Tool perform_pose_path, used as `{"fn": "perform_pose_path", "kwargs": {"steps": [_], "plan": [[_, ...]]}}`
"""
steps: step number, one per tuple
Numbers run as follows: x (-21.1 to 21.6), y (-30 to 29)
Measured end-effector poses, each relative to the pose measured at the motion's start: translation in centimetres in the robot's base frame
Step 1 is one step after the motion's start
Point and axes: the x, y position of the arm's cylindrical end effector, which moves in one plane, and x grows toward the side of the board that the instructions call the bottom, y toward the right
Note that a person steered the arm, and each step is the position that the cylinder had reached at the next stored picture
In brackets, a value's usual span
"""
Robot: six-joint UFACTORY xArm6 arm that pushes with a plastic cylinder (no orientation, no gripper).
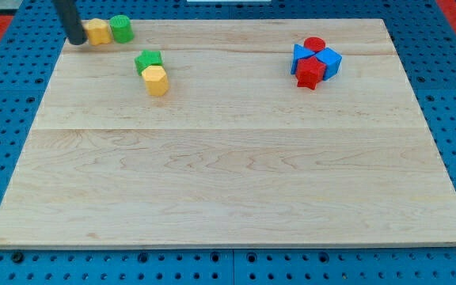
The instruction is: Move the yellow hexagon towards right a bit
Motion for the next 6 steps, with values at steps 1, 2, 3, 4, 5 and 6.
{"fn": "perform_pose_path", "kwargs": {"steps": [1,2,3,4,5,6], "plan": [[-0.6,2.5],[-0.4,2.0],[3.0,1.4],[6.4,2.6],[9.3,7.0],[10.1,14.1]]}}
